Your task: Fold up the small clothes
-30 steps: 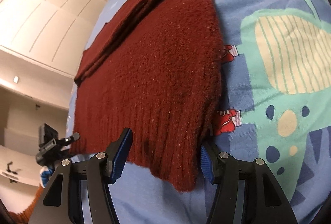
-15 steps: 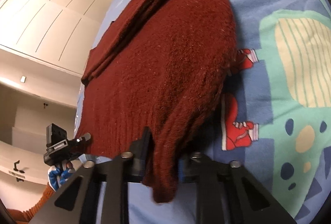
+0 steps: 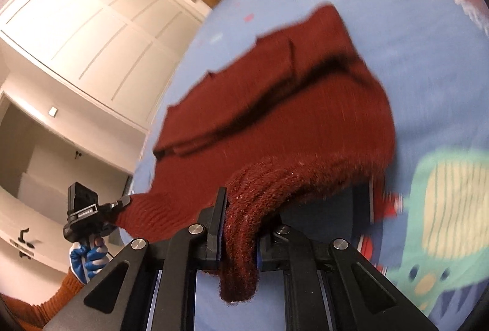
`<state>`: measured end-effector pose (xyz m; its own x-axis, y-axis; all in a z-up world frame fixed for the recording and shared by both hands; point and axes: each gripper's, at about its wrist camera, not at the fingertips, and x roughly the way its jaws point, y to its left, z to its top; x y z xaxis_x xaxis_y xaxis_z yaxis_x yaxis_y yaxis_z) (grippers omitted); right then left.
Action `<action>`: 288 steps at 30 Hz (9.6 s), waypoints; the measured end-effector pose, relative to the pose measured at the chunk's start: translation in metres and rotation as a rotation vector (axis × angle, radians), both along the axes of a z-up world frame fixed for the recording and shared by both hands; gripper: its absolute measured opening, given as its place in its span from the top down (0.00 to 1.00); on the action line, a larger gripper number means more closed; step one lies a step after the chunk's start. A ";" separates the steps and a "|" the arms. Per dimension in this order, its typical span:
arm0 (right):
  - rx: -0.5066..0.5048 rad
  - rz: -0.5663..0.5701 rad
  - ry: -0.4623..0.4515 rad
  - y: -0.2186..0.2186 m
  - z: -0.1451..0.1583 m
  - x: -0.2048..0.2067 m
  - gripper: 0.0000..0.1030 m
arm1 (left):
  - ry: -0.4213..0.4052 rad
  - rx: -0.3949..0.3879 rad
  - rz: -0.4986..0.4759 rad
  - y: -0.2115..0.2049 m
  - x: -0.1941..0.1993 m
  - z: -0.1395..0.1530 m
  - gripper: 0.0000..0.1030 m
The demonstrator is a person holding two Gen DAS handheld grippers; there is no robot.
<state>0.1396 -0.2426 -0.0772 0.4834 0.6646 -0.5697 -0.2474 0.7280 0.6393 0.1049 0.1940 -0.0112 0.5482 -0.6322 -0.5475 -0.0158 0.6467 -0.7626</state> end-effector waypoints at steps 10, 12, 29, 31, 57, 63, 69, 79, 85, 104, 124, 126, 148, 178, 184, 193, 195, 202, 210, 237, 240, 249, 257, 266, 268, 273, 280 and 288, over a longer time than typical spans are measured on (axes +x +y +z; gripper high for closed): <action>-0.024 -0.047 -0.118 0.009 0.054 0.068 0.87 | -0.090 0.080 0.039 0.003 0.068 0.036 0.93; -0.037 -0.060 -0.126 0.015 0.058 0.087 0.87 | -0.085 0.100 0.053 0.002 0.085 0.033 0.93; -0.142 -0.227 0.064 0.026 -0.007 0.212 0.82 | 0.133 0.233 0.112 0.010 0.182 -0.058 0.88; -0.151 -0.231 0.076 0.024 -0.014 0.215 0.80 | 0.144 0.220 0.117 0.010 0.186 -0.061 0.82; -0.336 -0.183 -0.112 0.037 0.034 0.227 0.54 | 0.044 0.405 0.187 0.017 0.187 -0.021 0.50; -0.454 -0.068 -0.146 0.077 0.020 0.228 0.54 | 0.032 0.459 0.129 -0.016 0.201 -0.036 0.50; -0.521 -0.017 -0.142 0.104 -0.007 0.244 0.54 | 0.014 0.561 0.095 -0.040 0.221 -0.057 0.50; -0.563 -0.105 -0.087 0.071 -0.027 0.260 0.55 | -0.002 0.610 0.070 -0.032 0.219 -0.072 0.50; -0.567 -0.097 -0.128 0.068 -0.007 0.228 0.54 | -0.059 0.637 0.068 -0.040 0.192 -0.051 0.50; -0.636 0.053 -0.145 0.107 -0.032 0.145 0.53 | -0.010 0.672 0.090 -0.062 0.133 -0.077 0.50; -0.666 -0.010 -0.114 0.083 -0.046 0.130 0.47 | -0.054 0.734 0.167 -0.074 0.119 -0.094 0.41; -0.677 -0.007 -0.104 0.079 -0.050 0.127 0.47 | -0.054 0.729 0.170 -0.075 0.117 -0.095 0.39; -0.661 -0.049 -0.073 0.062 -0.030 0.077 0.47 | 0.004 0.698 0.179 -0.070 0.078 -0.083 0.37; -0.534 -0.116 -0.052 0.040 -0.025 -0.014 0.36 | 0.127 0.128 0.349 -0.011 0.051 -0.104 0.27; -0.524 -0.125 -0.031 0.033 -0.031 -0.009 0.36 | 0.091 0.013 0.421 0.006 0.072 -0.113 0.29; -0.505 -0.126 -0.028 0.029 -0.033 0.007 0.36 | 0.063 -0.222 0.529 0.037 0.106 -0.127 0.35; -0.503 -0.121 -0.028 0.030 -0.034 0.010 0.36 | 0.063 -0.264 0.547 0.042 0.112 -0.131 0.41; -0.496 -0.113 -0.029 0.031 -0.035 0.012 0.36 | 0.085 -0.355 0.580 0.059 0.122 -0.141 0.69; -0.457 -0.134 -0.031 0.020 -0.034 0.007 0.36 | 0.084 -0.312 0.564 0.062 0.133 -0.122 0.82; -0.315 -0.249 -0.065 -0.055 -0.021 -0.015 0.36 | 0.027 -0.460 0.354 -0.091 0.226 -0.039 0.82; -0.302 -0.269 -0.069 -0.066 -0.020 -0.018 0.36 | 0.025 -0.472 0.288 -0.123 0.241 -0.036 0.82; -0.260 -0.337 -0.059 -0.103 -0.022 -0.032 0.36 | 0.087 -0.305 0.106 -0.215 0.267 -0.039 0.82; -0.228 -0.370 -0.027 -0.119 -0.038 -0.039 0.36 | 0.095 0.007 0.002 -0.277 0.257 -0.047 0.82; -0.215 -0.373 -0.022 -0.121 -0.041 -0.040 0.36 | 0.059 0.267 -0.072 -0.323 0.221 -0.053 0.72; -0.214 -0.379 -0.021 -0.124 -0.042 -0.041 0.36 | 0.055 0.287 -0.094 -0.329 0.215 -0.057 0.70; -0.218 -0.385 -0.011 -0.127 -0.045 -0.041 0.36 | 0.056 0.266 -0.108 -0.337 0.210 -0.059 0.62; -0.232 -0.381 -0.009 -0.121 -0.041 -0.043 0.36 | 0.055 0.179 -0.200 -0.345 0.214 -0.045 0.56; -0.274 -0.356 -0.043 -0.111 -0.023 -0.040 0.36 | -0.009 0.183 -0.283 -0.323 0.213 -0.021 0.56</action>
